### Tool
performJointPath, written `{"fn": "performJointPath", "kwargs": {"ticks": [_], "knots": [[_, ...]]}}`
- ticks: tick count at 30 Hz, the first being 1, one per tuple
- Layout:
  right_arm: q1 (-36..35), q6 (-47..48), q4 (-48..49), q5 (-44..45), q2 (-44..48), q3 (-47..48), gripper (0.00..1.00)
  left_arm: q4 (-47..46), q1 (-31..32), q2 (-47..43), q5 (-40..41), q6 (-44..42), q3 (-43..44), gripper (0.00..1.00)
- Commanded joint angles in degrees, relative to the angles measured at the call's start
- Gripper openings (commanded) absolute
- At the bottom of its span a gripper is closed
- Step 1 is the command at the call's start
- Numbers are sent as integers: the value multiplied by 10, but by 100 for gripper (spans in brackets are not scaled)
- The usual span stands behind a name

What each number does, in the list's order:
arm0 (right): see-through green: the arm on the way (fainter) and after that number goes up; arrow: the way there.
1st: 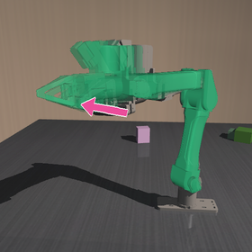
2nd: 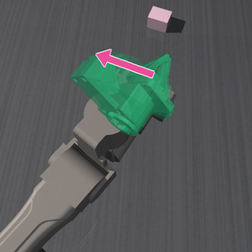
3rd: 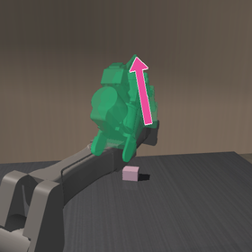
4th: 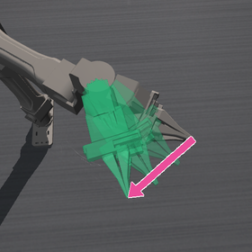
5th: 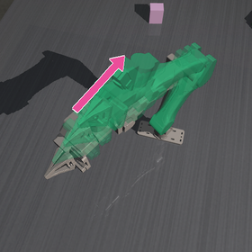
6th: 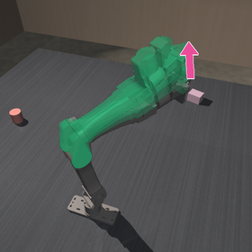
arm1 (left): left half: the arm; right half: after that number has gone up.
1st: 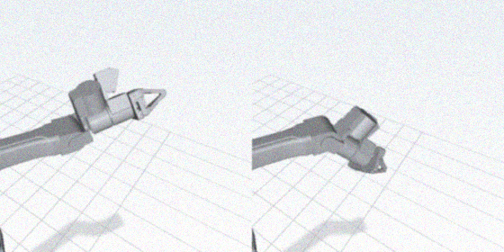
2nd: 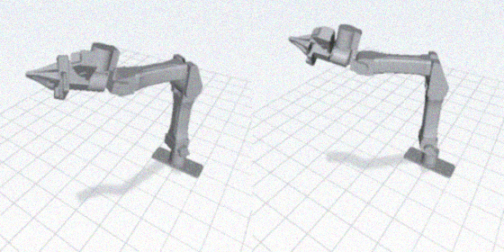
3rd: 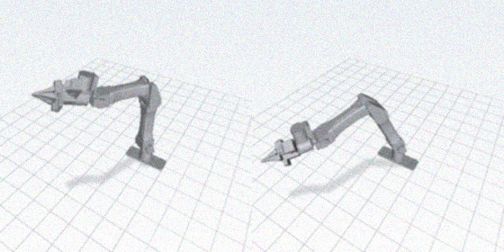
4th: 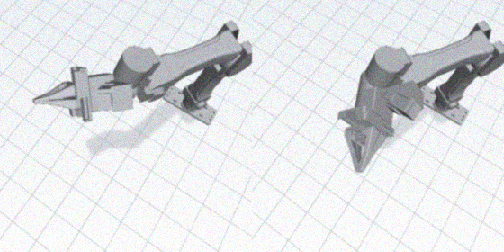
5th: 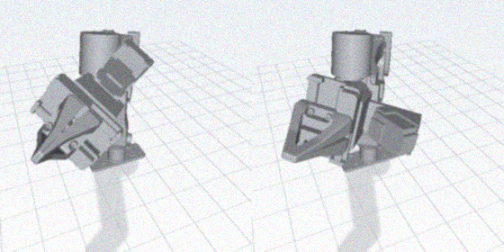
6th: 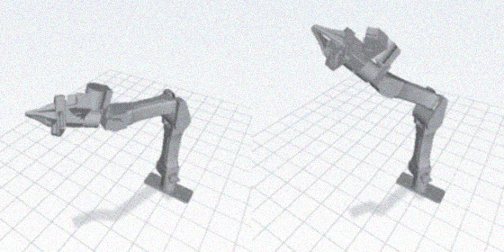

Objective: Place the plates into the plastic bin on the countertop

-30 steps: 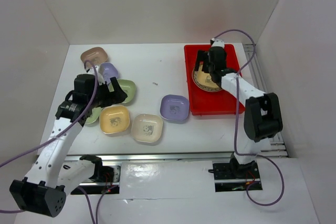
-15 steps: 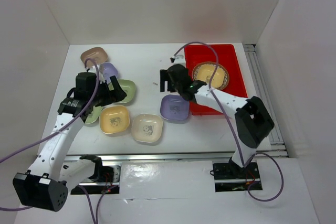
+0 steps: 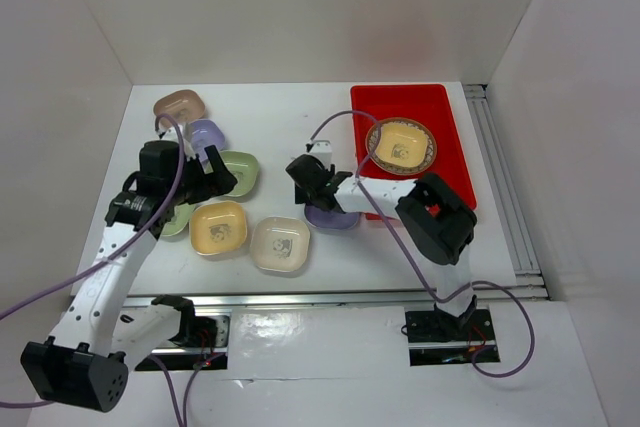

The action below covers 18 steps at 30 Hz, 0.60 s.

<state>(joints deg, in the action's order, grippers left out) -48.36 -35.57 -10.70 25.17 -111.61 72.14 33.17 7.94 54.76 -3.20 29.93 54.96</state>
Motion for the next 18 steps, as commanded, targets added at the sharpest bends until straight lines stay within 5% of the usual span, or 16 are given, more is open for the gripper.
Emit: {"fn": "performJointPath", "kwargs": {"ticks": [1, 9, 18], "knots": [[-1, -35, -6, 36, -8, 25, 57, -4, -4, -12, 5, -8, 9, 100], [12, -22, 6, 7, -99, 101, 4, -4, -4, -23, 5, -13, 9, 100], [27, 50, 3, -23, -134, 237, 0, -4, -4, -28, 5, -13, 9, 100]]}}
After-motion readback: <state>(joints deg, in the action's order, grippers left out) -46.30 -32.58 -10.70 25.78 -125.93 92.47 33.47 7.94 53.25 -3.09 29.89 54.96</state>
